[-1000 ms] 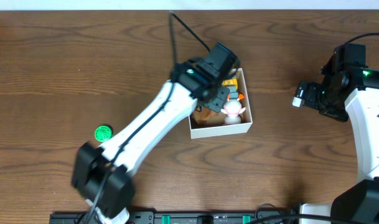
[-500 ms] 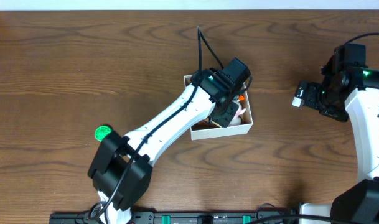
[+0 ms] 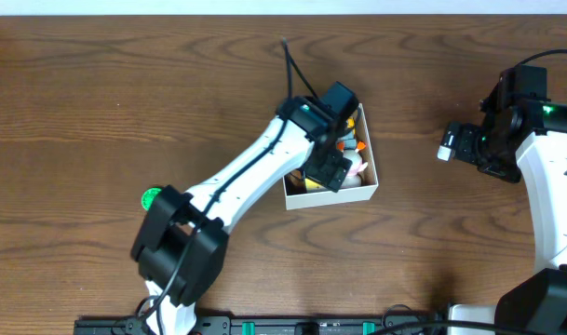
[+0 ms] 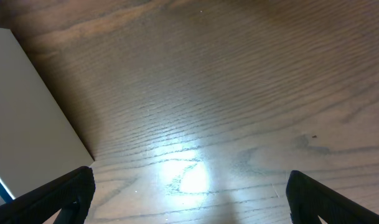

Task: Pack container
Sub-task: 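Carry the cube right and drop it into the box, then grasp the green round toy with the left gripper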

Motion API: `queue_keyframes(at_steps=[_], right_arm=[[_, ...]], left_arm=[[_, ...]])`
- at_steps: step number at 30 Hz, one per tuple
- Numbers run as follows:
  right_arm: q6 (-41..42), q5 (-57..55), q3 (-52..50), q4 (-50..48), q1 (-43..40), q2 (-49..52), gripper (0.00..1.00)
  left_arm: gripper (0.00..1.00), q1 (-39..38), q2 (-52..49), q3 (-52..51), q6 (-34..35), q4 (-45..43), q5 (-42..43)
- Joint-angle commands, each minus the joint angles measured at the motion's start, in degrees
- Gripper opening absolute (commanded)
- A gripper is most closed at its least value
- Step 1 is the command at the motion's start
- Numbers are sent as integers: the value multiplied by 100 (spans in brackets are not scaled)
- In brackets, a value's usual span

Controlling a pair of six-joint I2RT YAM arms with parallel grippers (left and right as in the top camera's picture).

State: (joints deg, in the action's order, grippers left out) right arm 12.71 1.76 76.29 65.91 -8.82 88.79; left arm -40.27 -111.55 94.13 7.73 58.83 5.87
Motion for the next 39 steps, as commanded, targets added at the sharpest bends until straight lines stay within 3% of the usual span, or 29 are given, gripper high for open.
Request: queue_keyframes(at_steps=[1,8,12,19,29,39], right_arm=[[-79,24,-20,-11,-50,42,99],[-79,24,-20,-13,-50,42,99],[-79,24,-20,-17,-48,42,99],[-76,24,-20,35,-48,42,99],[-79,24,-20,52,-48,42,99],[-79,22,-20,72,-50,42,99]], left_arm=[[98,216,780,177,146,76,-601],[98,1384,2291,175,769,439,-1801],[98,2846,2774,155,1342,872,-1777],[98,4551,2638,-592,1384,776,-876],[98,4920,2273,-2822,1235,-660,-498],[98,5237,1672,-3467,1010,-1362,-282]])
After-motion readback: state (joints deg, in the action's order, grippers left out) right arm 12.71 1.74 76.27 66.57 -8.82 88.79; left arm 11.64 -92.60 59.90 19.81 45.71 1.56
